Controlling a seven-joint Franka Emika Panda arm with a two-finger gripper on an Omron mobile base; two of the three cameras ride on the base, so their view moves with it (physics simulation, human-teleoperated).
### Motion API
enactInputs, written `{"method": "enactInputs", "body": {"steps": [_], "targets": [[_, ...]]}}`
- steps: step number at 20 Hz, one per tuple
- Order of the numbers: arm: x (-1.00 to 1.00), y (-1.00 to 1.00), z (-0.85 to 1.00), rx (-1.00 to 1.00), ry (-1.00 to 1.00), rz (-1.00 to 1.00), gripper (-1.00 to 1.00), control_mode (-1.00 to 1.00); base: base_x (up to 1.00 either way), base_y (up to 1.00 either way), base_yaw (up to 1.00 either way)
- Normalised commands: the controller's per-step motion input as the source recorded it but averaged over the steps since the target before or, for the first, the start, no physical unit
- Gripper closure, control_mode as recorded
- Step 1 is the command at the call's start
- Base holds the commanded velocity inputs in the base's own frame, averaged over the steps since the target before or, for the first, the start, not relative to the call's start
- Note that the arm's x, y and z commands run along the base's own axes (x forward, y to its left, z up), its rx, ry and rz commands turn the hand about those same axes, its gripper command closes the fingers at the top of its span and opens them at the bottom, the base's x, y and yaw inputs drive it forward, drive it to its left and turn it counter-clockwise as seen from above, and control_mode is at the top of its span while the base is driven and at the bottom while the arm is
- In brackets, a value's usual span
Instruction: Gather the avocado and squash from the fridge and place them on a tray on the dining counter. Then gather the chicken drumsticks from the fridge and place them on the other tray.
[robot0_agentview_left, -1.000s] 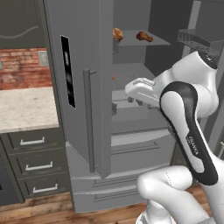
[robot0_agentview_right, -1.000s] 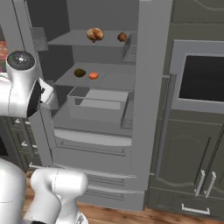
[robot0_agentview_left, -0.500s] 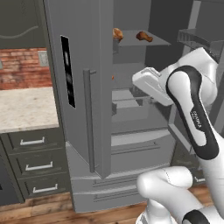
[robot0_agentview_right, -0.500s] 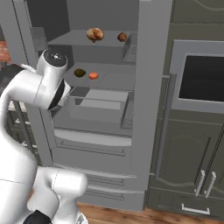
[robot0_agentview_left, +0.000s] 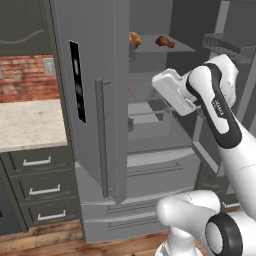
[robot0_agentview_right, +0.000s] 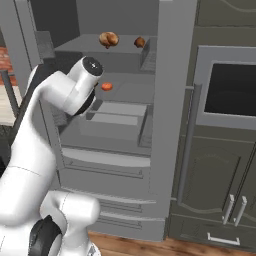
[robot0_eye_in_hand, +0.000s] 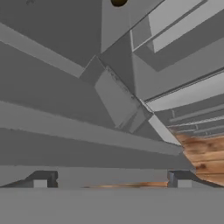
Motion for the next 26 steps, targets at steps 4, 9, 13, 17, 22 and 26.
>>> {"method": "enactInputs", "body": {"steps": [4,9,13,17,22,26], "targets": [[0.65,0.01,-0.19,0.15,0.10,0.03,-1.00,-1.00,0.00,0.00,0.00],[0.40,0.19,-0.29,0.11,0.03,0.04,-1.00,-1.00,0.00,0.00,0.00],[0.26,0.26,-0.26,0.09,0.00,0.04,-1.00,-1.00,0.00,0.00,0.00],[0.27,0.29,-0.24,0.09,0.00,0.04,-1.00,-1.00,0.00,0.00,0.00],[0.21,0.41,-0.17,0.09,0.00,0.05,-1.00,-1.00,0.00,0.00,0.00],[0.00,0.48,-0.05,0.04,0.00,0.09,-1.00,-1.00,0.00,0.00,0.00]]}}
